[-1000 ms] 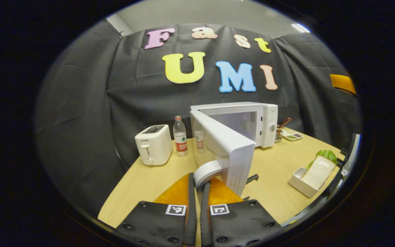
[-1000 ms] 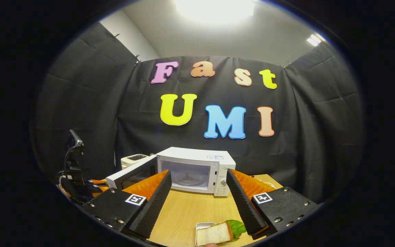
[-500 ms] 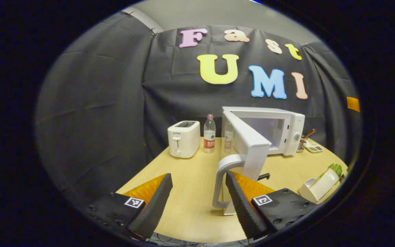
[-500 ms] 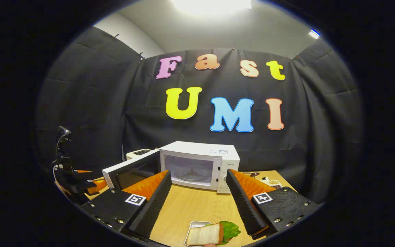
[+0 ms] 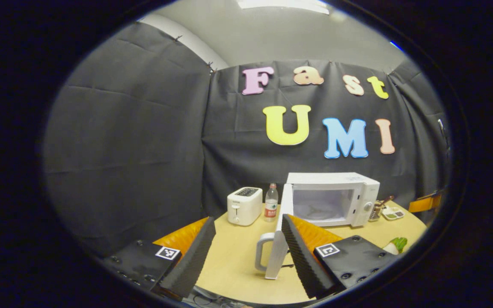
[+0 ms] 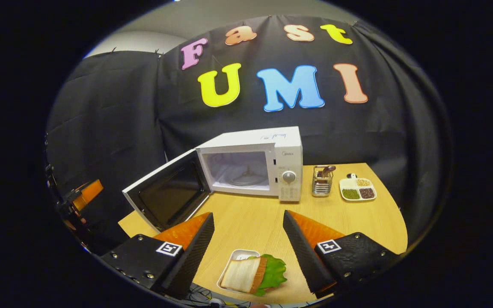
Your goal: Open the microwave oven with the left hand, put the food in, and close the microwave oven.
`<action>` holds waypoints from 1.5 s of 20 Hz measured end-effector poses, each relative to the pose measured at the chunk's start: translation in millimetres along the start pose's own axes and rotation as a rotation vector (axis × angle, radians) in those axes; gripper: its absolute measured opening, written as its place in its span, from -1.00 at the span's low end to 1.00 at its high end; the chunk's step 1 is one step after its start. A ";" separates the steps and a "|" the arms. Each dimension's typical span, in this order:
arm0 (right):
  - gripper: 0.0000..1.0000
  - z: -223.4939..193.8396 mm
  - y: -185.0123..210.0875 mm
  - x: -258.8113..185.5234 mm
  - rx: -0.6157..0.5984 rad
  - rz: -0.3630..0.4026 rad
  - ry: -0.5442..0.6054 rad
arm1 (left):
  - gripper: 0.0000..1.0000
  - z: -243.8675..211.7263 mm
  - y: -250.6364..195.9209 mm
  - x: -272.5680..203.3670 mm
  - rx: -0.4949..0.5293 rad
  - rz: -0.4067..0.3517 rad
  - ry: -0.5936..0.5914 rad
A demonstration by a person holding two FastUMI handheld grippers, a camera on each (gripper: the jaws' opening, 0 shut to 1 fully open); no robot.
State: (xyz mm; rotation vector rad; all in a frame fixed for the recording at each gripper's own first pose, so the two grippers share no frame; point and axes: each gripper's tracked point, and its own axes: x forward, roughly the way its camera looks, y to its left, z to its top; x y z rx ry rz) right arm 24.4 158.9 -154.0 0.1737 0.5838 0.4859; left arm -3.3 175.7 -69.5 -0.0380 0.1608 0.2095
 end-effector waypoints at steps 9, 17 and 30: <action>0.97 -75.5 -25.9 20.5 0.205 0.113 0.275 | 0.98 57.6 -42.4 -35.5 0.066 0.043 -0.106; 0.97 -134.0 -39.4 20.0 0.384 0.144 0.517 | 0.99 45.7 -69.0 -44.4 0.070 0.052 -0.078; -0.31 -154.2 -6.1 16.0 0.502 0.245 0.640 | 0.94 53.6 -83.4 -58.8 0.083 0.082 -0.089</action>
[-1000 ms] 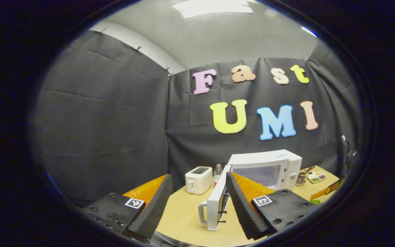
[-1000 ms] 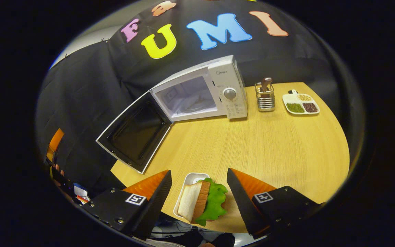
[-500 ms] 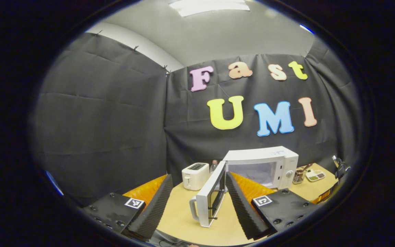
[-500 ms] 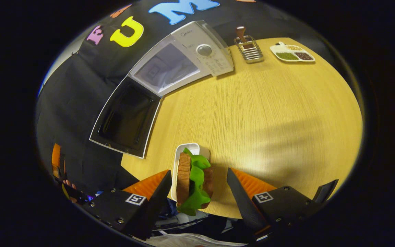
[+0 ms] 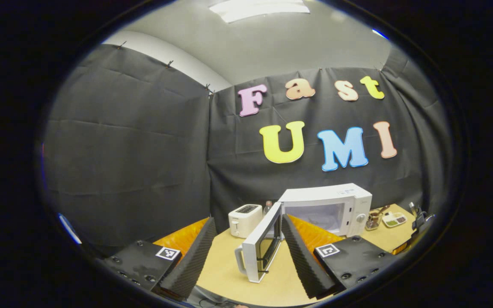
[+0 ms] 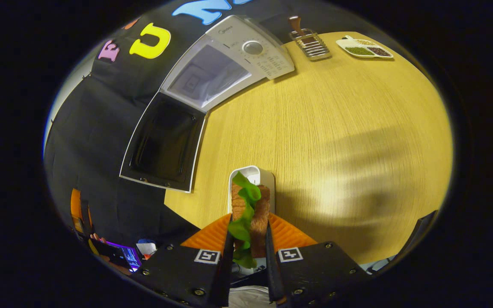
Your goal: Open the microwave oven with the left hand, put the food in, and close the microwave oven.
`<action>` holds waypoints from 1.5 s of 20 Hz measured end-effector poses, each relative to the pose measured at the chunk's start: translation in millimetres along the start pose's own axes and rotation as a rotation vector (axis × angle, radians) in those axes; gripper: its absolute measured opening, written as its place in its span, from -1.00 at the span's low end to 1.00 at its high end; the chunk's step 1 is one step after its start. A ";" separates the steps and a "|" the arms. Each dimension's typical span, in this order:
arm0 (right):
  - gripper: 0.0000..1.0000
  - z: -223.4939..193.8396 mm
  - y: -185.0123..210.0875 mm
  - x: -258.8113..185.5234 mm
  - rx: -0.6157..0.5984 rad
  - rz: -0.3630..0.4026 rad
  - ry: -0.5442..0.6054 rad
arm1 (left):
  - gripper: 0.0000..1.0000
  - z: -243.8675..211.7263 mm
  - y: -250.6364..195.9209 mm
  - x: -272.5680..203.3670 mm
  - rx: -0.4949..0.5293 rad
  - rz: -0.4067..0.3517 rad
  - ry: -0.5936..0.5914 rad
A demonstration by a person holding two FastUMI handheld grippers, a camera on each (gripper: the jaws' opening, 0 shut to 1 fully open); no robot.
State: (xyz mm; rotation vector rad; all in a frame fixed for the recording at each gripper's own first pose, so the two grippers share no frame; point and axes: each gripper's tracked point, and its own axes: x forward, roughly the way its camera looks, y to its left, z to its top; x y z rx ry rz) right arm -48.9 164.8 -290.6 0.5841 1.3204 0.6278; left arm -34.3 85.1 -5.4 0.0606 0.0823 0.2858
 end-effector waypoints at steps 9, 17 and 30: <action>-0.31 26.0 27.8 -29.4 0.047 0.067 -0.100 | 0.96 6.2 -11.6 28.6 -0.026 -0.057 -0.015; -0.31 79.7 86.1 -11.0 0.123 0.112 -0.274 | 1.00 10.4 7.9 102.2 -0.100 -0.158 -0.058; -0.31 179.3 144.0 66.8 0.261 0.120 -0.602 | 1.00 3.7 99.6 222.4 -0.112 -0.231 -0.056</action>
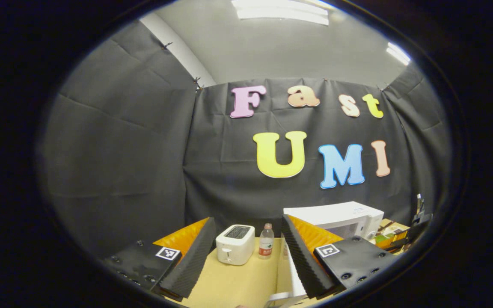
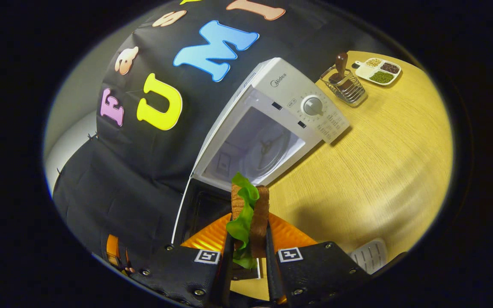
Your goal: Open the microwave oven with the left hand, put the food in, and close the microwave oven.
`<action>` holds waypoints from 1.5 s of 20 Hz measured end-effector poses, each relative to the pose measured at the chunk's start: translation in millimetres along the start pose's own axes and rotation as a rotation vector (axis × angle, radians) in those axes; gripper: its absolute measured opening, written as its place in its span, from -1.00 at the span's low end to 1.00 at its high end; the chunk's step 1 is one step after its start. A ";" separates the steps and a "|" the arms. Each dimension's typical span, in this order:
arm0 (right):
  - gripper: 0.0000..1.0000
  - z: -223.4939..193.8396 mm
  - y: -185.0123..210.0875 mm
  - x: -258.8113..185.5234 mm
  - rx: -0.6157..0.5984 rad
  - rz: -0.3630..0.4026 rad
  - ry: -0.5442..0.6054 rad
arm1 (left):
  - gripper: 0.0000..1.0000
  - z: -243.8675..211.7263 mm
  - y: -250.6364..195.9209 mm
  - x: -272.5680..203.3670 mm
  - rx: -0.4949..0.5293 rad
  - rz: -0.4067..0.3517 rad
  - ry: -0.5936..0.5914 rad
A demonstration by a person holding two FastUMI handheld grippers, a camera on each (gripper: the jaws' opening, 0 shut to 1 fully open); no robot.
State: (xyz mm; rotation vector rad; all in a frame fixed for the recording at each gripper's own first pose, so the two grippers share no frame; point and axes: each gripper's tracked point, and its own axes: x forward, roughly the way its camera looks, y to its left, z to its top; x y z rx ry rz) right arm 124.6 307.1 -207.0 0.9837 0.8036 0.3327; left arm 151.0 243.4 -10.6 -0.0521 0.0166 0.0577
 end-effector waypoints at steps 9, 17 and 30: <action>-0.31 28.6 2.2 82.6 0.027 -0.012 -0.180 | 0.94 -4.5 50.3 25.3 0.030 -0.003 0.028; -0.31 40.9 7.1 157.7 0.049 -0.005 -0.237 | 0.94 -22.2 78.5 30.8 0.052 0.021 0.068; -0.31 75.8 -18.3 237.2 0.043 -0.078 -0.279 | 0.98 -55.7 100.2 10.2 0.077 0.045 0.138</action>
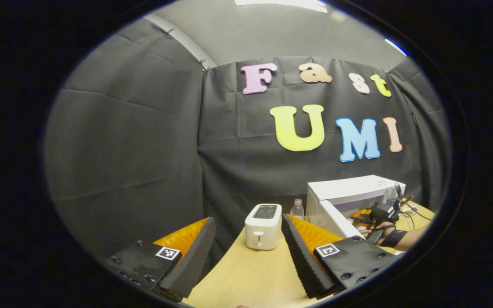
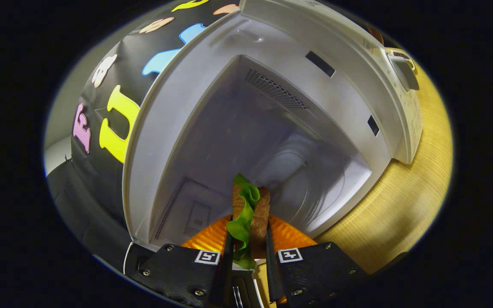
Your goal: Open the microwave oven with the left hand, put the food in, and close the microwave oven.
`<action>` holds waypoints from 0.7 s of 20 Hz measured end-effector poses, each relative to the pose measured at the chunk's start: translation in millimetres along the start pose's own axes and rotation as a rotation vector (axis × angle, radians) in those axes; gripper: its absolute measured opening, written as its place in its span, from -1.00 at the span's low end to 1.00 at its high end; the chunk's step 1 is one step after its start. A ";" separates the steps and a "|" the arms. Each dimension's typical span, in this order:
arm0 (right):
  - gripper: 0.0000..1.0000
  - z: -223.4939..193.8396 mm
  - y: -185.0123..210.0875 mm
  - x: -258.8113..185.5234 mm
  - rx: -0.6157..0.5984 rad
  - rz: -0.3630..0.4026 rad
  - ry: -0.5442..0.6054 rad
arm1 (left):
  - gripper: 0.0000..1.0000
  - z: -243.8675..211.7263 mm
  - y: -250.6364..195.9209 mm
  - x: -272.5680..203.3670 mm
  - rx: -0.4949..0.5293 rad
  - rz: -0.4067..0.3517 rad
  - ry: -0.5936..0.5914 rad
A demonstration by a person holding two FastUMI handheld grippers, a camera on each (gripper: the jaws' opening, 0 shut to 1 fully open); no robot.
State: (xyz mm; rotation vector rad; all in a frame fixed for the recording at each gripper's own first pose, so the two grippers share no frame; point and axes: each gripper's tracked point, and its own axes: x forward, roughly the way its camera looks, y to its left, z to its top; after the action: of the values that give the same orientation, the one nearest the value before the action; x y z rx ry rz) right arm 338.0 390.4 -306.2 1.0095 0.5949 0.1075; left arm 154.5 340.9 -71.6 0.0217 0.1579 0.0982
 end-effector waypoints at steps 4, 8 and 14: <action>0.02 7.6 -10.2 3.2 -0.093 -0.055 -0.016 | 0.94 -8.9 1.0 1.4 -0.014 0.012 0.005; 0.93 13.4 -28.5 -1.0 -0.171 -0.129 -0.002 | 1.00 -15.2 -8.6 2.4 -0.009 -0.005 0.009; 0.95 35.7 -53.0 -30.7 -0.368 -0.242 -0.011 | 0.98 -19.4 -23.5 3.8 -0.015 -0.020 0.008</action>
State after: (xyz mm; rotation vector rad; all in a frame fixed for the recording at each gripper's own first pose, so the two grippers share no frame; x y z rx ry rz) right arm 321.0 323.6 -322.9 0.5765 0.6546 -0.0037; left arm 157.4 318.3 -92.0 0.0047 0.1649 0.0792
